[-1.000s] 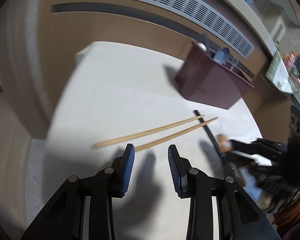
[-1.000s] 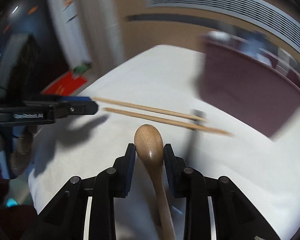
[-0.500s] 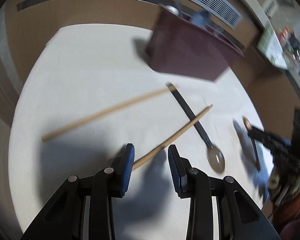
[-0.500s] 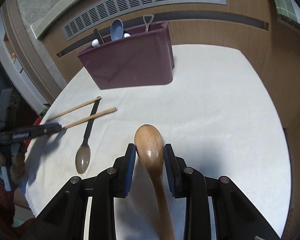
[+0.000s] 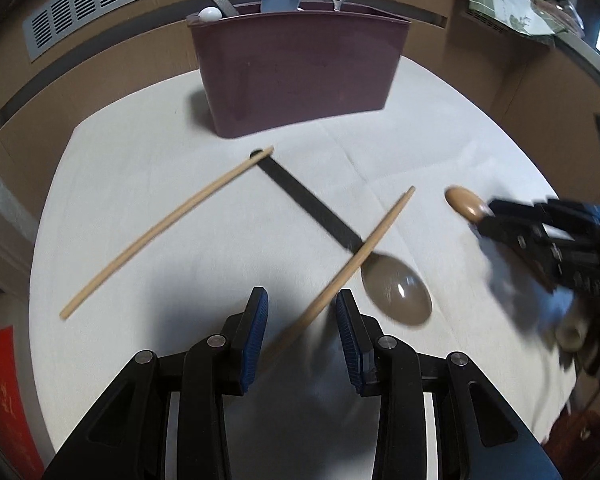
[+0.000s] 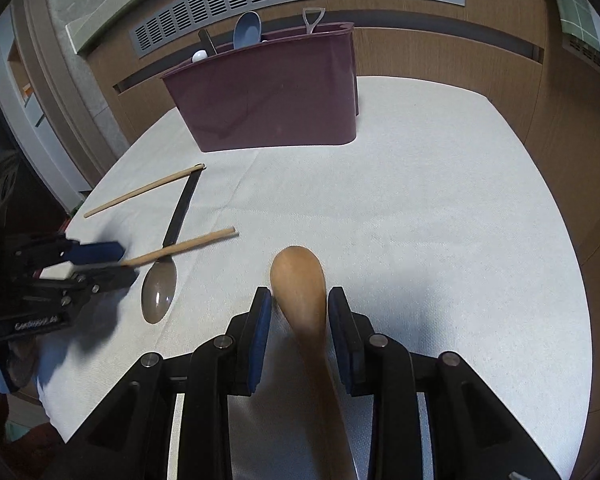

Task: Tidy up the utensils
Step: 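Grasp a wooden chopstick with the left tool while the right holds the wooden spoon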

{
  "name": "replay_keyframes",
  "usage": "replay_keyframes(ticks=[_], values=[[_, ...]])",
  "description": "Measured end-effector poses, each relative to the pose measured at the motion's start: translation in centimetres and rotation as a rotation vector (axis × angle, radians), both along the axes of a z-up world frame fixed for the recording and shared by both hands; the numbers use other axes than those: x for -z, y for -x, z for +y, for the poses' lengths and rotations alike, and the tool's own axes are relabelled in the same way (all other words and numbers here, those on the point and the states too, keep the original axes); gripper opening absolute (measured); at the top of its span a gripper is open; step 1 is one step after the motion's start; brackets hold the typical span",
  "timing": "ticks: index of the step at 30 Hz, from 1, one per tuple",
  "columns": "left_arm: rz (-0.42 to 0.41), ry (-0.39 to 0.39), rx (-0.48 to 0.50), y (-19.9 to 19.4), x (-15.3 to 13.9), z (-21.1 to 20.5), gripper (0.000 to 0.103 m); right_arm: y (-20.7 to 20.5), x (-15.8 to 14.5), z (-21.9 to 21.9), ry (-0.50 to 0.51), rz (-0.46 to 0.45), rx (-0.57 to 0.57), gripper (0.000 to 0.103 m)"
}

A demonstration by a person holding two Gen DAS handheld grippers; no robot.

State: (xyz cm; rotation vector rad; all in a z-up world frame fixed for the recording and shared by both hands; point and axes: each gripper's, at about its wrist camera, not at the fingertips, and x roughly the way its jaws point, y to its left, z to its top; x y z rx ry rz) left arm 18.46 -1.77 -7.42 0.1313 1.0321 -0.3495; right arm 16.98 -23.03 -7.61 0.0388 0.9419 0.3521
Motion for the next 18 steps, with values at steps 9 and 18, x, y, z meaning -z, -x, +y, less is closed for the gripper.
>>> replay_keyframes(ticks=[9,18], values=[[-0.021,0.001,-0.117,-2.5,0.1,1.2,0.036,1.0,0.1,1.0,0.062,-0.031,-0.028,0.037],[0.027,0.064,-0.026,-0.2,0.1,1.5,0.036,0.9,0.2,1.6,0.075,-0.028,-0.074,0.044]])
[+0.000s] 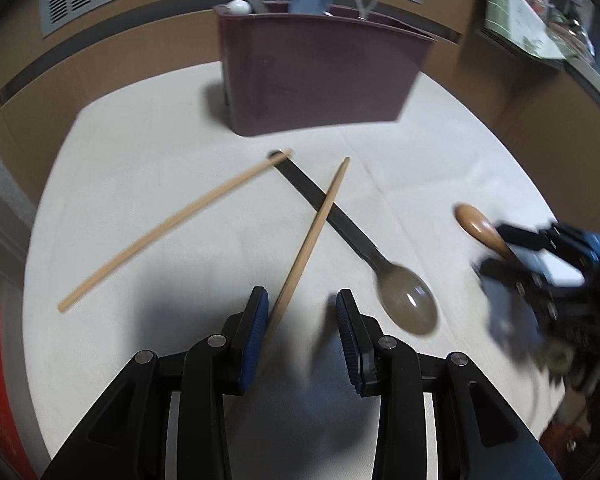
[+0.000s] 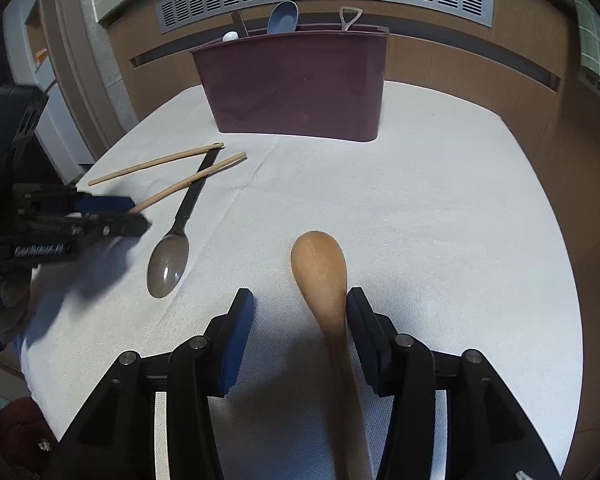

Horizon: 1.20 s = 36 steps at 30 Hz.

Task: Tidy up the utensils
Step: 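Grasp a wooden chopstick with the left tool while the right holds the wooden spoon, then raise chopstick and wooden spoon over the holder and release both into it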

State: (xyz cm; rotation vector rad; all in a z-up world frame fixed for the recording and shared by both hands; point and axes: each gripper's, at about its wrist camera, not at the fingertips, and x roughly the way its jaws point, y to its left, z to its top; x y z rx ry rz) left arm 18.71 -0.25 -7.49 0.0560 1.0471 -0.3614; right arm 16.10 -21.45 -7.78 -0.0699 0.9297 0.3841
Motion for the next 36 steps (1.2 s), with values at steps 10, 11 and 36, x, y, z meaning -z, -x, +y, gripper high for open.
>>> replay_keyframes(ticks=[10,11,36], values=[[0.023,-0.024,0.048,-1.1,-0.2,-1.7,0.023,-1.0,0.0,-0.4,0.010,-0.017,0.026,0.025],[0.032,-0.034,0.059,-1.8,-0.3,-2.0,0.023,-0.9,0.0,-0.5,0.004,-0.016,0.028,0.025],[-0.152,0.322,-0.132,0.5,-10.2,3.0,0.006,0.3,-5.0,-3.6,-0.172,-0.109,0.134,0.024]])
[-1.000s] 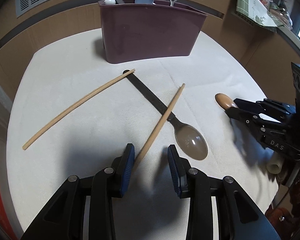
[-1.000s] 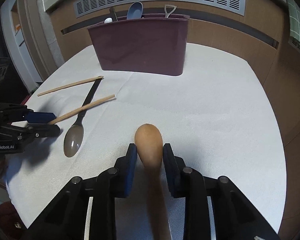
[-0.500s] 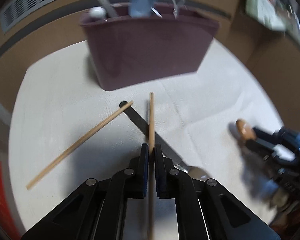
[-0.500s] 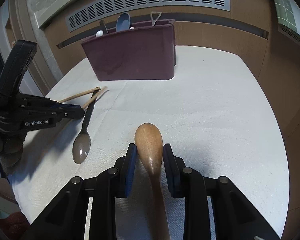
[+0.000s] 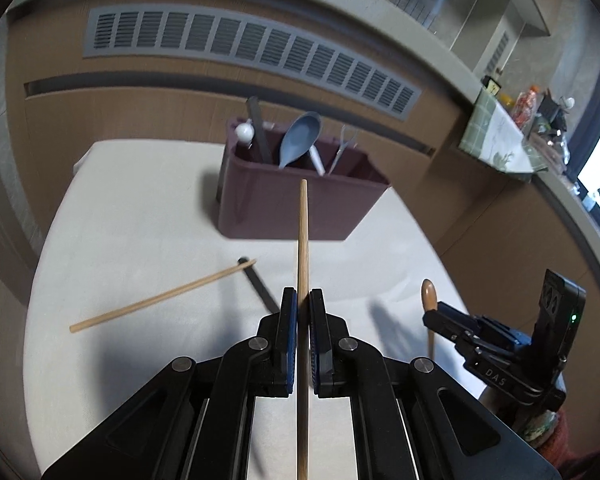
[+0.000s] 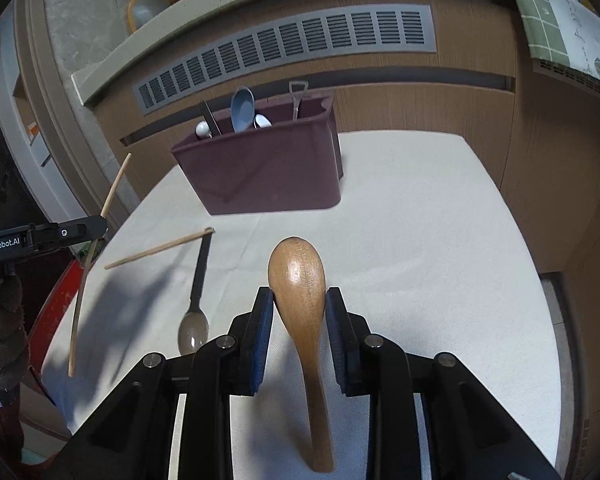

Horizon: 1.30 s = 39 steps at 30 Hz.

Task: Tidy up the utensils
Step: 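Raise chopstick and wooden spoon over the holder and release both into it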

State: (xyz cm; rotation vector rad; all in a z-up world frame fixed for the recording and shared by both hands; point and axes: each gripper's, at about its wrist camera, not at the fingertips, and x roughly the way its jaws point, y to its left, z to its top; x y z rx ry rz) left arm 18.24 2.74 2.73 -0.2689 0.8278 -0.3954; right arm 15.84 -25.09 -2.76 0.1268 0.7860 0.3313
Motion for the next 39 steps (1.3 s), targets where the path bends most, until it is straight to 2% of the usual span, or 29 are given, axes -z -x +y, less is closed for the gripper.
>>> replay_keyframes(ticks=[2,3,5,8,10,12,13,14,17,21,23,26,29,33,38,39], values=[[-0.047,0.017,0.002,-0.5,-2.4,0.0,0.006,-0.2,-1.0,0.0,-0.012,-0.028,0.004,0.023],[-0.085,0.027,0.002,-0.6,-3.9,-0.2,0.006,-0.3,-2.2,0.0,-0.022,-0.059,0.003,0.001],[-0.195,0.038,0.005,-1.1,-8.0,-0.5,0.006,-0.9,-5.2,0.1,-0.038,-0.123,-0.026,0.004],[-0.432,0.011,-0.016,-0.8,-14.5,-1.2,0.006,-1.8,-11.6,0.6,-0.001,-0.283,-0.032,0.004],[-0.484,-0.011,-0.045,-1.2,-16.2,-1.3,0.006,-2.6,-14.5,1.2,0.017,-0.328,-0.061,0.004],[-0.470,0.004,-0.051,-1.8,-16.2,-0.8,0.006,-3.6,-15.4,1.7,0.027,-0.313,-0.100,0.004],[-0.457,0.008,-0.060,-1.9,-15.6,-0.5,0.006,-4.2,-15.0,2.0,0.040,-0.280,-0.132,0.004],[-0.440,0.006,-0.073,-2.0,-14.6,-0.2,0.006,-4.5,-14.3,2.2,0.043,-0.251,-0.153,0.009],[-0.365,0.000,-0.117,-2.5,-11.4,0.8,0.006,-5.3,-9.9,2.4,0.039,-0.139,-0.185,0.029],[-0.287,0.016,-0.161,-2.9,-7.9,1.8,0.006,-6.9,-3.5,2.7,0.050,0.027,-0.169,0.029],[-0.298,0.008,-0.198,-2.6,-6.9,2.1,0.006,-7.4,-0.7,3.5,0.077,0.093,-0.166,0.029],[-0.352,-0.021,-0.268,-1.9,-5.9,2.4,0.006,-7.7,2.0,4.5,0.095,0.146,-0.176,0.029],[-0.383,-0.034,-0.304,-1.7,-4.9,2.7,0.006,-8.3,3.8,5.3,0.137,0.169,-0.158,0.029],[-0.376,-0.010,-0.314,-2.2,-3.6,3.3,0.006,-9.6,4.9,6.2,0.167,0.178,-0.135,0.030],[-0.345,0.022,-0.330,-3.1,-2.6,3.3,0.006,-10.2,4.9,8.3,0.264,0.122,-0.148,0.030],[-0.344,0.020,-0.335,-3.1,-2.5,3.2,0.006,-10.2,4.8,8.5,0.277,0.111,-0.151,0.028]])
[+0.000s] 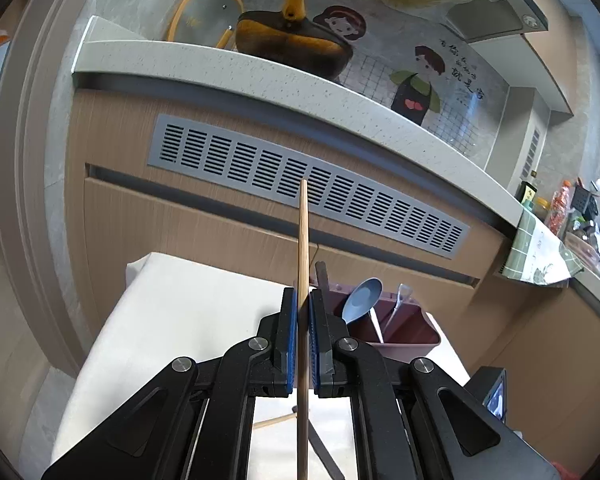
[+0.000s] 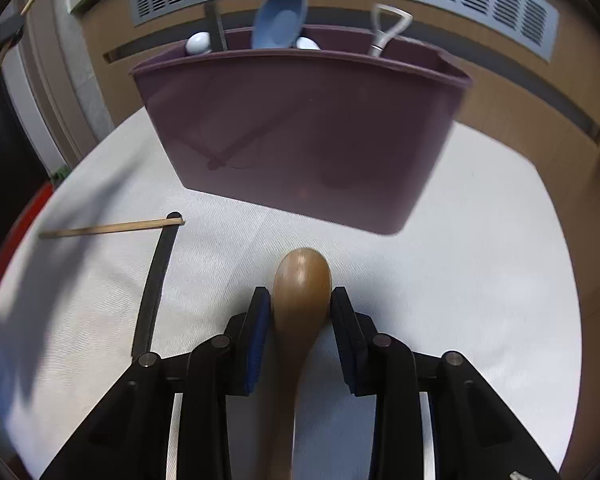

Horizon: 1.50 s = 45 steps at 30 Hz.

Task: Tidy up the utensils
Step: 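Raise chopstick and wooden spoon over the holder and release both into it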

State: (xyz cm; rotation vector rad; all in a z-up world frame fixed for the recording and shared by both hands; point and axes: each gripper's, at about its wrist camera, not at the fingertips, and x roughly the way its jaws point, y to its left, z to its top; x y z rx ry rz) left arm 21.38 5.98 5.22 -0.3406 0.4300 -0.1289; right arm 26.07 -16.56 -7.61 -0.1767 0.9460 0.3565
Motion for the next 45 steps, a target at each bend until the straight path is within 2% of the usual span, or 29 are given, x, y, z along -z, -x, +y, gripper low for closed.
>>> replay_keyframes(ticks=[3,7,9,14,15,17,19,24,30,33,39,45], values=[[-0.001,-0.006,-0.006,0.0,0.1,-0.1,0.006,0.2,-0.3,0.5,0.012,-0.022,-0.009,0.027],[-0.026,0.004,0.006,0.1,-1.1,0.1,0.006,1.4,-3.2,-1.4,-0.088,-0.067,0.006,0.027],[-0.079,0.024,0.014,0.2,-3.3,0.2,0.006,2.3,-6.9,-2.6,-0.165,-0.135,0.018,0.027],[-0.287,0.106,0.015,-0.1,-10.9,0.2,0.006,3.5,-20.6,-5.0,-0.291,-0.473,0.064,0.027],[-0.346,0.108,-0.002,-0.2,-12.2,-0.1,0.006,3.4,-22.3,-5.4,-0.309,-0.513,0.064,0.027],[-0.439,0.086,-0.042,-0.5,-13.4,-0.9,0.006,2.9,-26.2,-5.4,-0.323,-0.624,0.069,0.027],[-0.480,0.078,-0.059,-1.2,-13.3,-1.3,0.006,2.4,-27.9,-5.4,-0.327,-0.662,0.081,0.027],[-0.482,0.090,-0.085,-4.2,-10.0,-2.2,0.006,-0.3,-27.3,-5.1,-0.319,-0.646,0.102,0.027],[-0.355,0.105,-0.105,-9.4,-4.7,-2.9,0.006,-3.2,-22.4,-3.9,-0.248,-0.581,0.120,0.027],[-0.317,0.114,-0.112,-11.0,-2.9,-3.2,0.006,-3.9,-20.2,-3.6,-0.231,-0.546,0.125,0.027],[-0.292,0.112,-0.105,-11.9,-0.8,-4.3,0.006,-5.5,-17.4,-3.8,-0.229,-0.489,0.144,0.027],[-0.278,0.105,-0.067,-12.2,0.5,-5.3,0.006,-6.5,-15.9,-4.7,-0.275,-0.440,0.169,0.027]])
